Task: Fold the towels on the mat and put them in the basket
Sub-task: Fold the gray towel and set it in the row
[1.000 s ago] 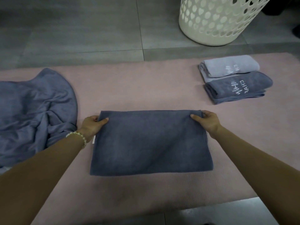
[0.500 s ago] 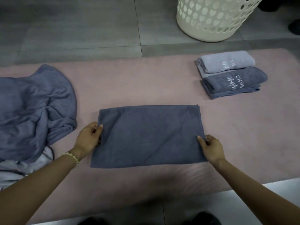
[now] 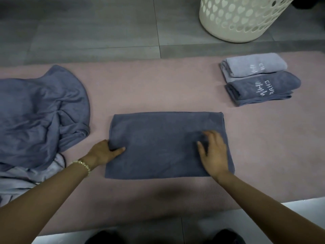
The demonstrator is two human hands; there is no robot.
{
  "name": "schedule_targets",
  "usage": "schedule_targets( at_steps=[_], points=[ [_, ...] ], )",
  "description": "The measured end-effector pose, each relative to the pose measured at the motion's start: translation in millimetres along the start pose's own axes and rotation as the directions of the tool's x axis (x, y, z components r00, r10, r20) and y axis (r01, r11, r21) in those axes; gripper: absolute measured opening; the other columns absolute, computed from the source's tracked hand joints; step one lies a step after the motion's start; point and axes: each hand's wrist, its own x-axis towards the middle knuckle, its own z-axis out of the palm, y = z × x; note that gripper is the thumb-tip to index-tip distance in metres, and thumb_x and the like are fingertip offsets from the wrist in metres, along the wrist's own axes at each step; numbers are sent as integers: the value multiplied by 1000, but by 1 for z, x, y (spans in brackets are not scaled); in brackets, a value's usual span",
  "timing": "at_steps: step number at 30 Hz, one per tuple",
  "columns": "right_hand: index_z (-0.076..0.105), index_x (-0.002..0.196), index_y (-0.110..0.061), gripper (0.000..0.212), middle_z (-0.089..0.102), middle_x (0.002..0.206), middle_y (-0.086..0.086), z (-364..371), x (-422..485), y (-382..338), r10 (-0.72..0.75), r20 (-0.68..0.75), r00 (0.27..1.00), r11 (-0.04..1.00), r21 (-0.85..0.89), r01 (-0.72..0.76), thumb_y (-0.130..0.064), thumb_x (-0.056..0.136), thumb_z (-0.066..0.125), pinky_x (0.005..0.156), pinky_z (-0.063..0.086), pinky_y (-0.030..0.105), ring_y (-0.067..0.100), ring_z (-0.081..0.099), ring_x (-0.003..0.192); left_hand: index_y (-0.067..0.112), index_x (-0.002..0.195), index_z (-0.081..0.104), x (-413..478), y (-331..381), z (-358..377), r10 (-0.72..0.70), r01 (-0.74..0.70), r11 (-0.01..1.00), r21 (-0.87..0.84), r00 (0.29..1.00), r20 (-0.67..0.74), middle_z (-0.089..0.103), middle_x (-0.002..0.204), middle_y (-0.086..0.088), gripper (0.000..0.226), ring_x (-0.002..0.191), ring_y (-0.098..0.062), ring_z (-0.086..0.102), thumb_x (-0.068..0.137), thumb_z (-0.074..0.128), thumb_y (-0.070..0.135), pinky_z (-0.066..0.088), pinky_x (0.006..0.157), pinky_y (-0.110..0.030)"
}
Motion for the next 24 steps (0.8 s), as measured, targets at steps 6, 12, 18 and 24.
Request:
schedule_targets(
  at_steps=[6, 12, 18, 24],
  points=[
    [59, 111, -14, 22, 55, 115, 0, 33, 1, -43, -142, 154, 978, 955, 282, 94, -26, 94, 52, 89, 38, 15, 4, 51, 95, 5, 115, 64, -10, 17, -25, 31, 247, 721, -648, 922, 386, 70, 112, -7, 97, 97, -17, 68, 29, 95, 41, 57, 72, -21],
    [58, 109, -12, 27, 66, 97, 3, 8, 24, -40, 267, 676, 687, 347, 597, -723, -32, 99, 43, 62, 48, 22, 14, 60, 70, 30, 133, 40, -54, 94, 4, 350, -69, 653, -755, 911, 219, 65, 120, 2, 69, 105, -16, 65, 76, 78, 23, 55, 88, -40],
    [53, 122, -14, 62, 65, 109, 4, -17, 44, 7, 313, 759, 571, -3, 602, -798, -63, 93, 27, 81, 52, 30, 21, 63, 100, 30, 143, 29, -59, 142, 43, 502, -352, 649, -675, 864, 31, 56, 83, 0, 55, 67, -10, 62, 94, 52, 21, 55, 63, -27],
    [54, 95, -20, 25, 61, 89, -5, -4, 30, -6, 385, 460, 800, 528, 601, -600, -43, 88, 61, 75, 50, 29, 16, 59, 90, 28, 148, -6, -10, 108, 94, 623, -604, 744, 286, 782, 29, 0, 159, 4, 68, 145, -13, -9, 90, 5, 62, -9, 115, -26]
  ],
)
